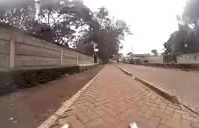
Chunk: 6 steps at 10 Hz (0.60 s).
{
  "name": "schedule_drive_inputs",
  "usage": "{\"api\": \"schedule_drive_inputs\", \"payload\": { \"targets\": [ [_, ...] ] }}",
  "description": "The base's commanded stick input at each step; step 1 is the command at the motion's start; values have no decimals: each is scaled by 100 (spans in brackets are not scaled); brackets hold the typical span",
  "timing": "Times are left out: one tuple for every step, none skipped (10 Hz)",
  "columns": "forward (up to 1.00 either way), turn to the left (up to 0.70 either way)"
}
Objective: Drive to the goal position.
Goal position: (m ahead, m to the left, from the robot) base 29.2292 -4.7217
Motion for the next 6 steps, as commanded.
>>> {"api": "schedule_drive_inputs", "payload": {
  "targets": [
    [70, 0],
    [70, 0],
    [70, 0],
    [70, 0],
    [70, 0],
    [70, 0]
  ]
}}
